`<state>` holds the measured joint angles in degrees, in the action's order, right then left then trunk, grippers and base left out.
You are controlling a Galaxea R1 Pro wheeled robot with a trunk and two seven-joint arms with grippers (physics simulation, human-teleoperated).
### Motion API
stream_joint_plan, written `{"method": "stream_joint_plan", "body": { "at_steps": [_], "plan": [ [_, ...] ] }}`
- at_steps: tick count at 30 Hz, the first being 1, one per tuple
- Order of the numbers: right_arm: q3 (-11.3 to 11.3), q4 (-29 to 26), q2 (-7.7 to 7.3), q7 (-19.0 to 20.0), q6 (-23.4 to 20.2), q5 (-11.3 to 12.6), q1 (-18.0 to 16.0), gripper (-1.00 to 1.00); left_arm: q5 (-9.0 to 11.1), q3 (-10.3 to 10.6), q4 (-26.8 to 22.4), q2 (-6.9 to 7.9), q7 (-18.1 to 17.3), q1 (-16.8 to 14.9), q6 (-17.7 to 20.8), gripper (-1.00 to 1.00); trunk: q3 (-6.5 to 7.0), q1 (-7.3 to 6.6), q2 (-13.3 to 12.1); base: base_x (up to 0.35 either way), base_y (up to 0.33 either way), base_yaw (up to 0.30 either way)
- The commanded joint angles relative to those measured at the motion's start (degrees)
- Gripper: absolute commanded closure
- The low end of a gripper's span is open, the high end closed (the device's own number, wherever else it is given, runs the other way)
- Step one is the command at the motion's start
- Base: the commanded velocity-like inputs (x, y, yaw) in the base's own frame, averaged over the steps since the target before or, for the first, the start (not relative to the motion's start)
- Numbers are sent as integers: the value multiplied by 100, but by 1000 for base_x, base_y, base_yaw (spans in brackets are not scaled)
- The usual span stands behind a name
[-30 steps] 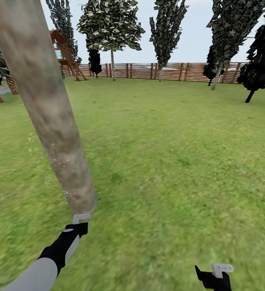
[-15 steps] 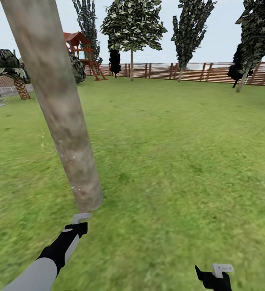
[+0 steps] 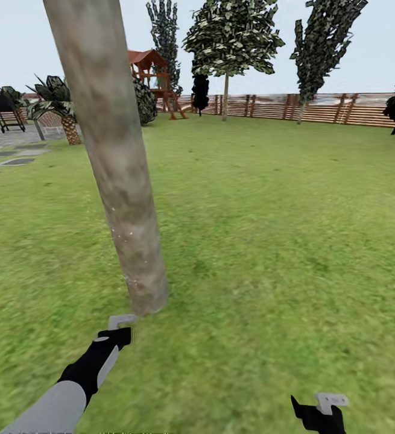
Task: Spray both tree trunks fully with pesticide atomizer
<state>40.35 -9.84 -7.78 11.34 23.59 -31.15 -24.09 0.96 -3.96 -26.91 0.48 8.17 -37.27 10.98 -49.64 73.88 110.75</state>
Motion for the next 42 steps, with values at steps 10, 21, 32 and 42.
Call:
{"method": "stream_joint_plan", "body": {
  "at_steps": [10,21,32,42],
  "plan": [
    [6,-3,-5,-18,-3,3,1,-100,-57,53,-716,-542,500,-307,828,100,0,0,0,0,0,61],
    [5,0,-5,-18,-4,4,1,-100,-79,88,-834,-481,501,-236,966,100,0,0,0,209,-58,0],
    [0,0,-5,-4,-4,4,1,-100,-79,54,-834,-483,501,-230,921,100,0,0,0,75,-259,0],
    [-1,0,4,-4,-4,4,1,-100,-94,22,-825,-452,510,-221,913,100,0,0,0,116,-250,148]
  ]
}}
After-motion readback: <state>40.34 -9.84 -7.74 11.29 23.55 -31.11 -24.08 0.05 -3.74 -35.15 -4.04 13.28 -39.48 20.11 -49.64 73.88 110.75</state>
